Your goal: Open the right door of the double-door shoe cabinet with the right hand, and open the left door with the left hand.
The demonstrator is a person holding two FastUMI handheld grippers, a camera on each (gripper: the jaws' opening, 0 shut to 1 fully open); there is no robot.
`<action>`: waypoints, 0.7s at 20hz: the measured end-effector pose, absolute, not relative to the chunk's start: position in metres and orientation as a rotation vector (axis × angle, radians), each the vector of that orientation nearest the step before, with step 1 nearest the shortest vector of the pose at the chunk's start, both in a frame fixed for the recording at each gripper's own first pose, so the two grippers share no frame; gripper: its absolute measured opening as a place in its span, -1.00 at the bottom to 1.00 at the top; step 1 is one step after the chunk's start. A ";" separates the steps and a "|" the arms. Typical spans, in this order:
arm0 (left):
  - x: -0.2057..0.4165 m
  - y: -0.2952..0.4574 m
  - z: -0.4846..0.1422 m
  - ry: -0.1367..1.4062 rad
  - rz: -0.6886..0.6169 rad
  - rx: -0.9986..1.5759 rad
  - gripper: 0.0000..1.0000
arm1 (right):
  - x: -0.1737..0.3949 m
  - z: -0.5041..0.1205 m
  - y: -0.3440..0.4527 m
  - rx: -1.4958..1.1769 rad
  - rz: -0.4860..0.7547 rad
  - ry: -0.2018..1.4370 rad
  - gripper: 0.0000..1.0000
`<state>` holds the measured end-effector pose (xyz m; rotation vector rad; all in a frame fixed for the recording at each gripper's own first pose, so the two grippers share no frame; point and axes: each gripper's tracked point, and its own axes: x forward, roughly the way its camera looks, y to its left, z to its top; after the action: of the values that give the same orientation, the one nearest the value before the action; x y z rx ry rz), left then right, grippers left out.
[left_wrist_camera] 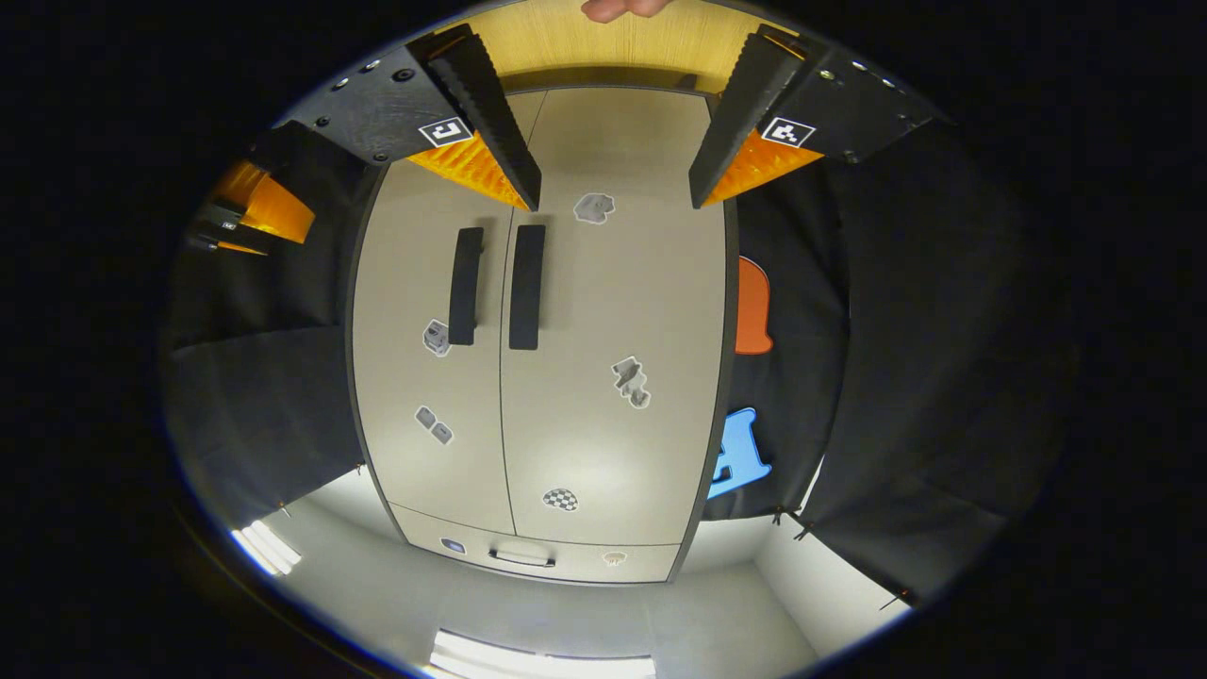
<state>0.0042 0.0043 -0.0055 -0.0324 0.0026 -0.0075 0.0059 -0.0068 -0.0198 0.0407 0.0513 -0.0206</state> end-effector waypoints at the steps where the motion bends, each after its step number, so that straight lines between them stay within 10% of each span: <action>1: 0.004 0.004 -0.005 -0.005 -0.007 -0.023 0.90 | 0.006 -0.022 -0.008 0.047 -0.026 0.055 1.00; 14: 0.008 0.004 -0.012 0.007 -0.010 -0.030 0.90 | 0.017 -0.033 -0.007 0.038 -0.042 0.084 1.00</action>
<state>0.0078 0.0041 -0.0117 -0.0301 0.0075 -0.0097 0.0165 -0.0071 -0.0326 0.0379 0.0836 -0.0417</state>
